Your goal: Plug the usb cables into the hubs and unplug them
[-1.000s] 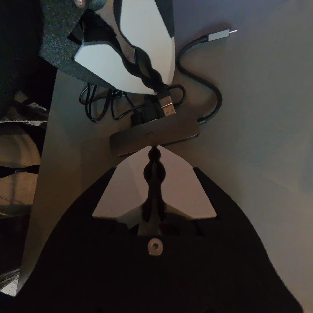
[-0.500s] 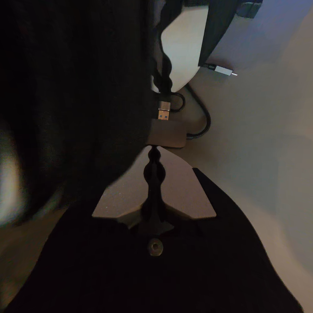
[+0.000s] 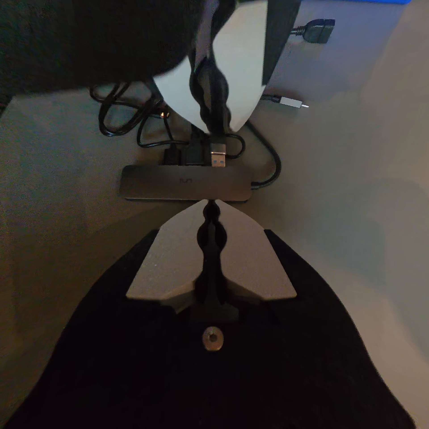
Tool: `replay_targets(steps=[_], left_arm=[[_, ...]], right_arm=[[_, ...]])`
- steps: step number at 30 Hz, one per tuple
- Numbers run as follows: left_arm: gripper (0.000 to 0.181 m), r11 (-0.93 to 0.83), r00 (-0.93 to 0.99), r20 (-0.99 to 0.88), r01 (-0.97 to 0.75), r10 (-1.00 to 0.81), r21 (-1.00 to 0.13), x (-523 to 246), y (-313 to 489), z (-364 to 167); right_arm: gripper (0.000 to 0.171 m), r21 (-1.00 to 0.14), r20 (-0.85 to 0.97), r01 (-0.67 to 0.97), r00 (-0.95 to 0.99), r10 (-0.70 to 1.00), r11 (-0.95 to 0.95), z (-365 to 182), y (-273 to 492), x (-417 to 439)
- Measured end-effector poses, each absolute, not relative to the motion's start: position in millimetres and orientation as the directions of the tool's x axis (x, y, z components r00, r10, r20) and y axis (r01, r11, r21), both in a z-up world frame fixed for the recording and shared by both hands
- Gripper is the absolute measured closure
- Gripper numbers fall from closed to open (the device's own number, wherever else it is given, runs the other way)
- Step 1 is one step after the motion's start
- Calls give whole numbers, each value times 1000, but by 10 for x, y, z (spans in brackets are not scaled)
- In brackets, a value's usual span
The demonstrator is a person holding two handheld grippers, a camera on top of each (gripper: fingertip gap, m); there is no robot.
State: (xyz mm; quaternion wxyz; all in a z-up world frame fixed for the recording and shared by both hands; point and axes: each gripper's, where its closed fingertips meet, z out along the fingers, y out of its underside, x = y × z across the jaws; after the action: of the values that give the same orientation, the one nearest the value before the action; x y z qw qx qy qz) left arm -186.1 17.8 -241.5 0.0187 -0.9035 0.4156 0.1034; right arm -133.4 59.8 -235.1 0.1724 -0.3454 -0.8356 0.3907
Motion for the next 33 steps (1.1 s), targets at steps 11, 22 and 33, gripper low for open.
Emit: replay_targets(steps=[11, 22, 33], left_arm=[[167, -562, 592, -304, -805, -746, -189, -1825, 217, -2117], [162, -442, 504, -261, -858, -823, -261, -1687, 230, -2241], [163, -414, 479, -213, -864, -852, -288, -1705, 221, -2307]], right_arm=[[171, -765, 14, 452, -700, 714, 458, -2358, 605, -1319], [171, -764, 13, 455, -697, 717, 457, -2359, 606, -1323], [171, -763, 13, 458, -695, 719, 457, -2362, 608, -1326]])
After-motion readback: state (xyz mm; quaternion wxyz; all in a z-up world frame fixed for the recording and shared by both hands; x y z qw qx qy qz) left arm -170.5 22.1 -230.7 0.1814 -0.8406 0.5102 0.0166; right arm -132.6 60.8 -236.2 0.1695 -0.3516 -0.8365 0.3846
